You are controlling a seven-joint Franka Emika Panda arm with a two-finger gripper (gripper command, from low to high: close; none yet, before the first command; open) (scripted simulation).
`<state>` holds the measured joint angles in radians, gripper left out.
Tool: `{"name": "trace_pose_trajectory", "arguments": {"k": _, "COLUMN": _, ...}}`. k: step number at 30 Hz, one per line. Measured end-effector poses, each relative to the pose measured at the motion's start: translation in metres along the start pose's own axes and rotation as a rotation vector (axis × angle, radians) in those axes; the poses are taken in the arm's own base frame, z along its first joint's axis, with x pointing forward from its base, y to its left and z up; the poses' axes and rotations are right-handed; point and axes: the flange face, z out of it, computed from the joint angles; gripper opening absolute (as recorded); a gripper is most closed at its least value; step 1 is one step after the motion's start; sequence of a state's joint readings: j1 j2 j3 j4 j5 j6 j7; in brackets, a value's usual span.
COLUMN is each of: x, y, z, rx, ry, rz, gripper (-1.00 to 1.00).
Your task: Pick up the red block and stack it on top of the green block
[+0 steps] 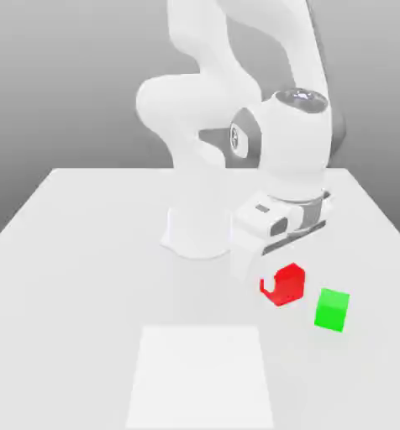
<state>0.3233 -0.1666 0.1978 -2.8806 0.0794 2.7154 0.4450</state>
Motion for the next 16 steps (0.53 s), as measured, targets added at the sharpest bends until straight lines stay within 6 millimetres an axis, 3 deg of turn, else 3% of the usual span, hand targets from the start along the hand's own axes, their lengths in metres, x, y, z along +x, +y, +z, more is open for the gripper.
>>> {"name": "trace_pose_trajectory", "arguments": {"k": 6, "x": -0.035, "y": -0.065, "z": -0.006, "rx": 0.000, "ry": 0.000, "rz": -0.230, "gripper": -1.00}}
{"name": "trace_pose_trajectory", "arguments": {"k": 12, "x": -0.038, "y": -0.071, "z": 0.045, "rx": -0.002, "ry": 0.001, "rz": -0.250, "gripper": -1.00}}
{"name": "trace_pose_trajectory", "arguments": {"k": 13, "x": -0.038, "y": -0.071, "z": 0.052, "rx": -0.001, "ry": 0.001, "rz": -0.250, "gripper": 1.00}}
{"name": "trace_pose_trajectory", "arguments": {"k": 16, "x": -0.038, "y": -0.071, "z": 0.052, "rx": -0.001, "ry": 0.001, "rz": -0.250, "gripper": 1.00}}
